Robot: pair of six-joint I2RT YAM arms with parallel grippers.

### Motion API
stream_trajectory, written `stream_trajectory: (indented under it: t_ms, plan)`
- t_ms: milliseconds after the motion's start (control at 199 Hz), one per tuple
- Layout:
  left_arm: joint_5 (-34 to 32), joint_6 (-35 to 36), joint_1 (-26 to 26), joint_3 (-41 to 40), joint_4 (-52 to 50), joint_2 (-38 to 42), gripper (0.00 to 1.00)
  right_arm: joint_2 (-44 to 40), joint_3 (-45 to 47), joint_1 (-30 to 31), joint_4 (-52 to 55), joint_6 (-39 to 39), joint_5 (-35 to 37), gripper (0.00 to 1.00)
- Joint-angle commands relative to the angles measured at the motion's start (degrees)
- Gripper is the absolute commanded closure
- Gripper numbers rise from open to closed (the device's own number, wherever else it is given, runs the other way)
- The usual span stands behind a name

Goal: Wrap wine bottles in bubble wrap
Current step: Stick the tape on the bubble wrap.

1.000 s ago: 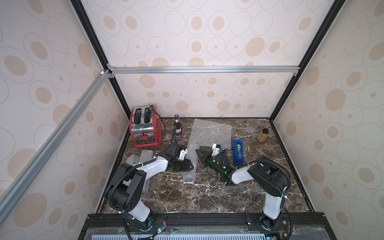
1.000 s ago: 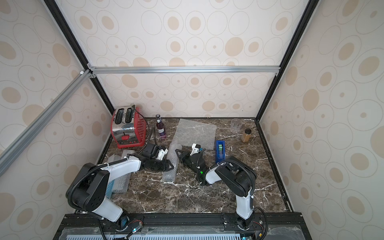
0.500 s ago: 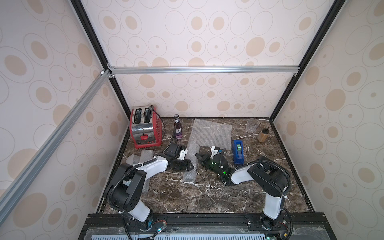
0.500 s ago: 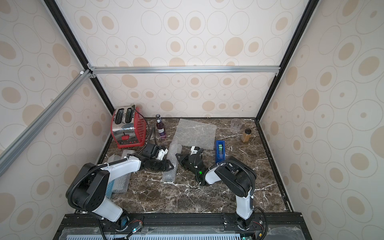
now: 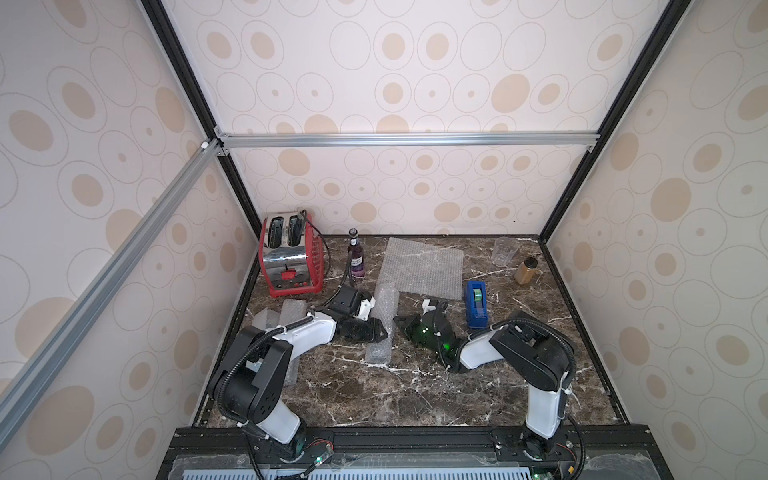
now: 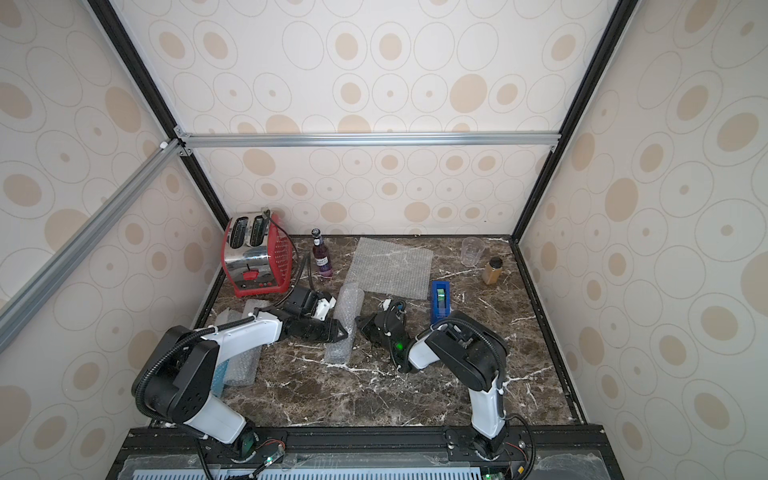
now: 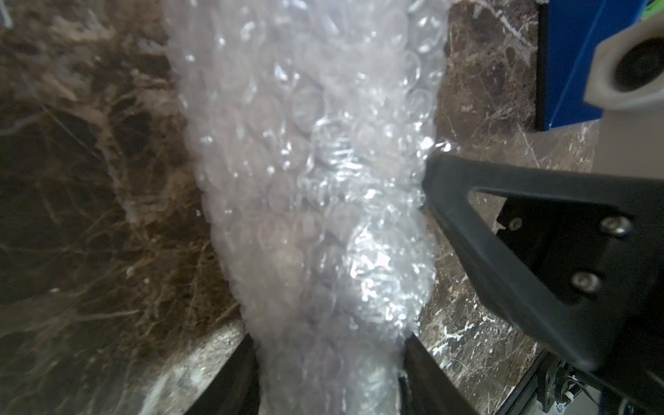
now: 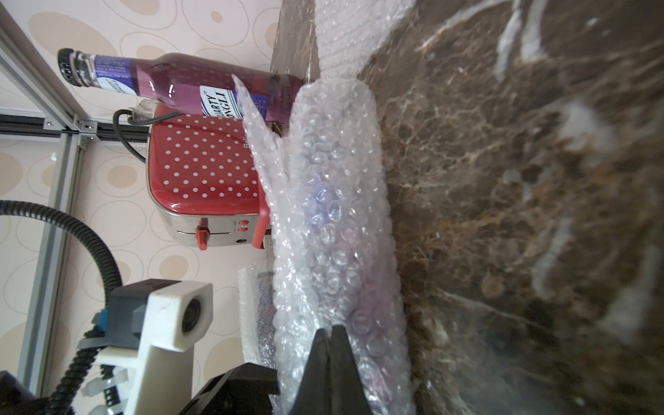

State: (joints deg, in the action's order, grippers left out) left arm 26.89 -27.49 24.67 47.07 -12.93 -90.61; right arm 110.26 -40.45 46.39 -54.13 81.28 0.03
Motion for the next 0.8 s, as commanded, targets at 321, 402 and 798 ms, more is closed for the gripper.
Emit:
stream_trajectory:
  t_ms: [321, 402, 798]
  plan:
    - [-3.2, 0.5, 0.1, -0.1, -1.9, -1.9, 0.45, -1.1, -2.5, 2.4, 8.2, -2.3, -0.4, 0.94]
    - [-3.3, 0.5, 0.1, -0.4, -1.7, -2.1, 0.45, -2.3, -1.3, 2.3, 8.3, -2.6, 0.9, 0.94]
    - [-2.8, 0.2, 0.0, -0.8, -1.4, -1.5, 0.45, -10.4, 2.8, 0.8, 12.1, -5.6, 2.1, 0.81]
